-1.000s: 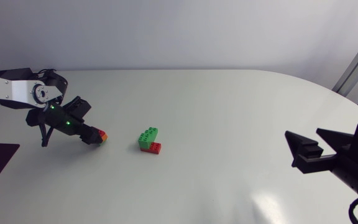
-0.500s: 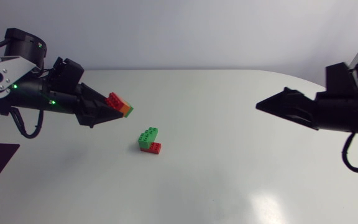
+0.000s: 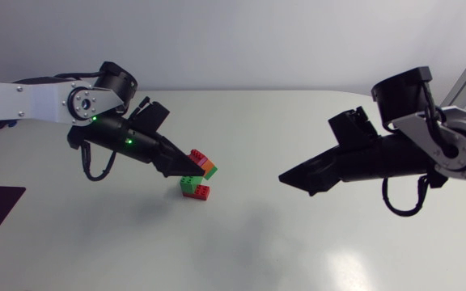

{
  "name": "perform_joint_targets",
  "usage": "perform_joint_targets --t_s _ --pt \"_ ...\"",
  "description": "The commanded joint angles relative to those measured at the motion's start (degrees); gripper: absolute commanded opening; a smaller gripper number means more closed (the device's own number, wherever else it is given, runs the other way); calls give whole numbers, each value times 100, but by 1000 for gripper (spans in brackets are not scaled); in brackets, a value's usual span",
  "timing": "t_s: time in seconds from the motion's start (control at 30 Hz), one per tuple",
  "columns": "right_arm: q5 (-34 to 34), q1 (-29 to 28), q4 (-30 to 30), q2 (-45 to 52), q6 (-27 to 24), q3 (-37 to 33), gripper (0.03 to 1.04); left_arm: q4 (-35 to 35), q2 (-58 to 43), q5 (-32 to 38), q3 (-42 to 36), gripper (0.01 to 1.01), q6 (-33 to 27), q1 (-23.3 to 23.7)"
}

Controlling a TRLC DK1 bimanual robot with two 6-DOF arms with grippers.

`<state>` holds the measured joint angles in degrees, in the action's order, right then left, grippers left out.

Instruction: Disassemble duplo

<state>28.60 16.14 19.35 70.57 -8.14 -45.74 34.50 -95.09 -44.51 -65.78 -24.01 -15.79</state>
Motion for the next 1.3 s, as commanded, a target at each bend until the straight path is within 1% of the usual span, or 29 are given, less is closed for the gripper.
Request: perform_joint_targets --t_s 0.0,0.07,0.2,0.27,0.3,0.4,0.5,0.57,0.67,0.73,0.93,1.03,1.27 --pt "-355 363 -380 -210 -504 522 997 109 -177 -163 -401 389 573 -231" --pt "-610 592 -731 -280 -513 662 997 30 -203 -374 -453 389 784 -407" --pt "-1401 1234 -1593 -403 -531 873 997 -576 -221 -752 -506 389 1610 -636" --pt "-1840 1673 -1856 -368 -662 926 997 -831 -221 -778 -550 389 1944 -768" --pt "-2166 1928 -2006 -315 -733 944 997 -901 -265 -787 -594 389 2093 -785" --pt "-2851 2596 -2252 -113 -926 926 989 -910 -432 -787 -743 389 2208 -855" --pt "-3466 2956 -2665 63 -1163 988 913 -910 -546 -787 -823 387 2278 -847" --pt "-3563 2965 -2841 151 -1216 996 885 -910 -599 -787 -823 387 2278 -829" --pt "-3572 2886 -2990 318 -1278 1032 885 -910 -678 -787 -814 387 2278 -768" --pt "-3651 2868 -3271 432 -1409 1111 885 -901 -713 -796 -787 387 2287 -724" --pt "-3669 2824 -3359 458 -1480 1076 884 -884 -713 -796 -823 387 2322 -653" --pt "-3713 2789 -3377 458 -1515 1023 828 -778 -722 -805 -866 387 2313 -627" --pt "-3756 2710 -3377 528 -1656 900 828 -550 -722 -813 -919 387 2164 -574"
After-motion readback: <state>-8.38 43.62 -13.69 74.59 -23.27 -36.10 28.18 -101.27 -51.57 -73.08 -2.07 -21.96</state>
